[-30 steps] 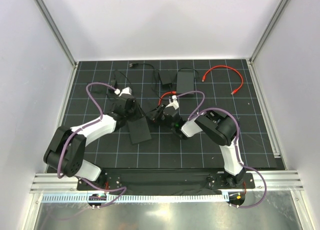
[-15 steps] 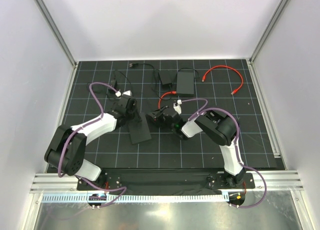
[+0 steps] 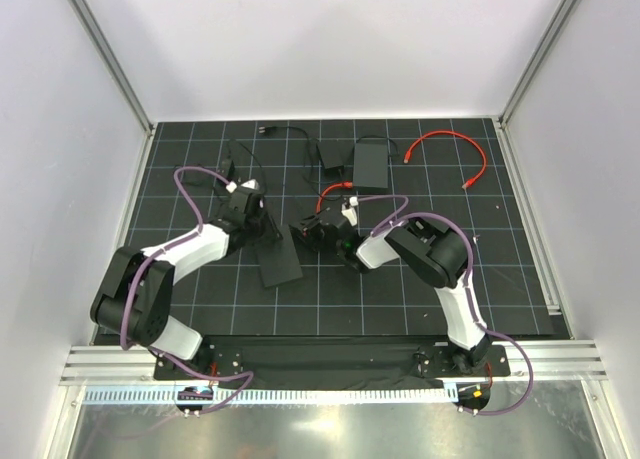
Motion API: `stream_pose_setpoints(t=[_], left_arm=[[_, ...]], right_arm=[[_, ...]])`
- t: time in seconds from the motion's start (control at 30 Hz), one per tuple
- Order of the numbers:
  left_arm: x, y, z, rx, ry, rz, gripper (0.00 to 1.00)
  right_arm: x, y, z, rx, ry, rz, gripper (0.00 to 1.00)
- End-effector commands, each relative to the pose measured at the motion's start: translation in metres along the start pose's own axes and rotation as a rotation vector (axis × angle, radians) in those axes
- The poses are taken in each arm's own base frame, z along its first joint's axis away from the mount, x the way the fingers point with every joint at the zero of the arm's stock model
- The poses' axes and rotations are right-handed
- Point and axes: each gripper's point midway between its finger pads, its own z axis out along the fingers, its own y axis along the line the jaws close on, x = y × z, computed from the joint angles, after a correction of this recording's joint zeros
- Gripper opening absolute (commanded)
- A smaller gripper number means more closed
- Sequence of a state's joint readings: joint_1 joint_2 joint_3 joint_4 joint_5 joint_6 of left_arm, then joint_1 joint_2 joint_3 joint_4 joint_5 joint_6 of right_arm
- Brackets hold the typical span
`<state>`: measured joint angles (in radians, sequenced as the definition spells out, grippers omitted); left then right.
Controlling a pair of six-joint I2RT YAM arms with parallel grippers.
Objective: Pull the plug from the switch port
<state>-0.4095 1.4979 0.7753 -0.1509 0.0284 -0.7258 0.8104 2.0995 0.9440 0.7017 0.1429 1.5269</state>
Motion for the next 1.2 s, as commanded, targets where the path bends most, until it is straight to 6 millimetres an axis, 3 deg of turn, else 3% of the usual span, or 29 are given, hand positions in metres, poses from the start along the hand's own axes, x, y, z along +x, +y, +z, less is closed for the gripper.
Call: stream_pose_setpoints(t=[0.0, 0.2, 0.37, 0.6, 0.7, 0.8, 0.83, 0.9, 1.0, 1.17], left_arm=[[0.003, -0.002, 0.003, 0.027, 0.023, 0.000, 0.30], [0.009, 0.002, 0.001, 0.007, 0.059, -0.005, 0.29], [0.005, -0.008, 0.000, 0.056, 0.058, 0.024, 0.30], [-0.036, -0.033, -0.018, 0.116, -0.072, 0.091, 0.40], [-0.040, -0.032, -0.014, 0.090, -0.070, 0.099, 0.38], [-0.043, -0.030, -0.007, 0.067, -0.034, 0.141, 0.21], [-0.041, -0.027, -0.002, 0.040, -0.006, 0.144, 0.08], [-0.036, -0.028, 0.002, 0.045, 0.026, 0.129, 0.01], [-0.030, -0.031, 0.010, 0.071, 0.040, 0.094, 0.00], [-0.019, -0.018, 0.015, 0.025, 0.053, 0.044, 0.00]], right_arm=[[0.004, -0.002, 0.004, 0.006, 0.005, 0.020, 0.31], [0.008, -0.003, 0.005, 0.018, 0.023, 0.030, 0.18], [0.008, 0.005, 0.008, -0.004, 0.038, -0.031, 0.07], [0.011, 0.007, 0.016, -0.058, 0.075, -0.097, 0.01], [0.006, 0.008, 0.017, -0.093, 0.064, -0.064, 0.01], [0.006, 0.006, 0.019, -0.095, 0.072, -0.070, 0.01], [0.005, 0.004, 0.019, -0.095, 0.071, -0.071, 0.01], [0.005, 0.006, 0.019, -0.115, 0.071, -0.070, 0.01], [0.005, 0.002, 0.020, -0.116, 0.072, -0.085, 0.01], [0.006, 0.004, 0.017, -0.115, 0.078, -0.151, 0.01]])
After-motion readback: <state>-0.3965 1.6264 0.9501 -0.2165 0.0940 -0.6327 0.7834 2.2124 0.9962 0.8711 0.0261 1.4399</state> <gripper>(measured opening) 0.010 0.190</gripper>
